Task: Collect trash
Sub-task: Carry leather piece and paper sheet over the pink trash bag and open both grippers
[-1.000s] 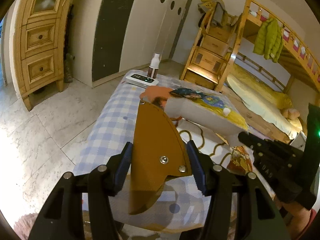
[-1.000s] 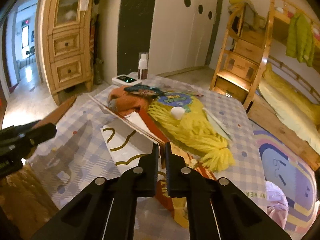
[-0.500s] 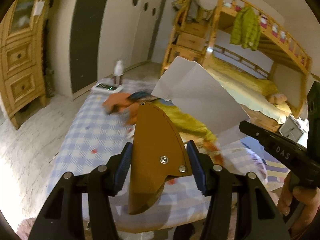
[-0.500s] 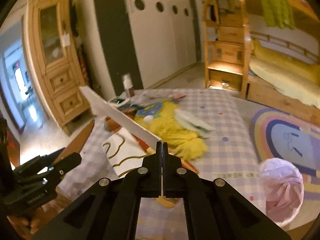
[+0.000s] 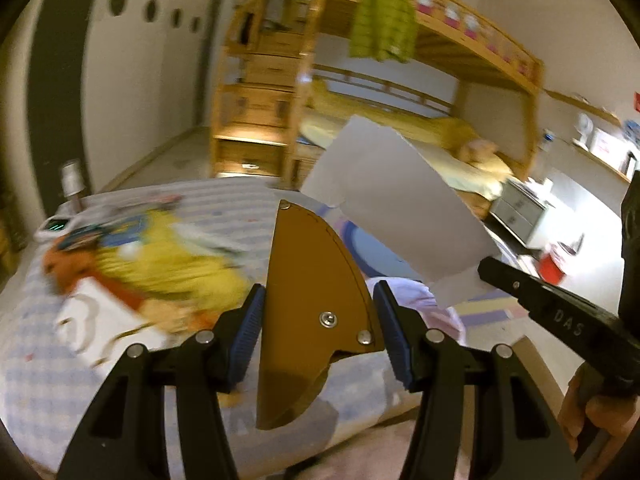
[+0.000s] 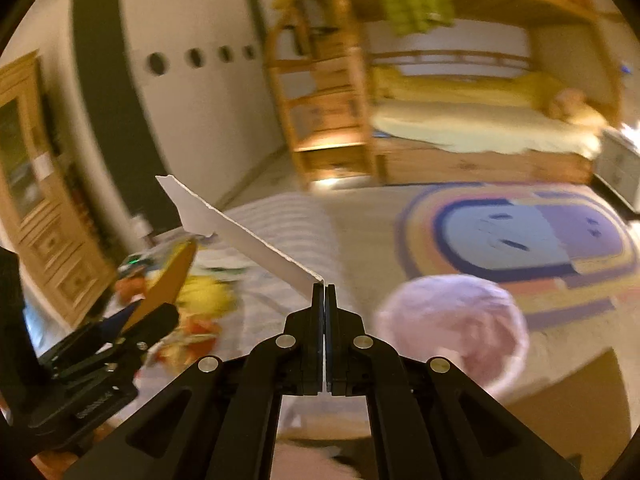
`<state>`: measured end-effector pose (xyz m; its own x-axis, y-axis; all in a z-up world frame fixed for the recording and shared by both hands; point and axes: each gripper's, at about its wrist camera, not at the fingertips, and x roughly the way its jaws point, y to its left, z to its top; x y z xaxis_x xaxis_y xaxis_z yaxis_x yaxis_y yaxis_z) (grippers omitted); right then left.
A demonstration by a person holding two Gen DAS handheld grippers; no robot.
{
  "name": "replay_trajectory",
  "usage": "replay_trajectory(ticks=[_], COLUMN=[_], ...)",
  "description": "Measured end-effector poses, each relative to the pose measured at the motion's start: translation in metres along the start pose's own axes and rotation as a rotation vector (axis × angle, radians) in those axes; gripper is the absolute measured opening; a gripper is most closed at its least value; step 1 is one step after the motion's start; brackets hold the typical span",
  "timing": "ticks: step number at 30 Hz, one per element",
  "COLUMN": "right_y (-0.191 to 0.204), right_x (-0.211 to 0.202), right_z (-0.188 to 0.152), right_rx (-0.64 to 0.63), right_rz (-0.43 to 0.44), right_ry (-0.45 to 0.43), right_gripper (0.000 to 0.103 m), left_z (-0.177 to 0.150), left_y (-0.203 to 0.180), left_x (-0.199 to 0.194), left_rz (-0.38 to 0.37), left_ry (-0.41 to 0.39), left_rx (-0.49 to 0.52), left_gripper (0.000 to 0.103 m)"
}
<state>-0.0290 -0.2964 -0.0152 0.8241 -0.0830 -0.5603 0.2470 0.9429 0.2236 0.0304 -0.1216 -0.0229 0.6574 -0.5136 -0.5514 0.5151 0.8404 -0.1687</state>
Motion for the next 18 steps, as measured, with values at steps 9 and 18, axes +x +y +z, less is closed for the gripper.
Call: replay_trajectory(ticks=[9, 18], right_y=[-0.097, -0.162], right_x=[0.014, 0.058], right_z=[-0.010, -0.024], right_rx=[0.170, 0.272], right_rz=[-0.216, -0.315], right_ry=[0.039, 0.131], right_gripper=[0.000, 0.000], left_z=[0.018, 0.031], left_y=[-0.059, -0.106], left_x=[0.062, 0.122], left_rz=[-0.099, -0.163], left_ry=[0.058, 0.124], left_rx=[0.090, 0.164], left_gripper=[0.054, 0.054])
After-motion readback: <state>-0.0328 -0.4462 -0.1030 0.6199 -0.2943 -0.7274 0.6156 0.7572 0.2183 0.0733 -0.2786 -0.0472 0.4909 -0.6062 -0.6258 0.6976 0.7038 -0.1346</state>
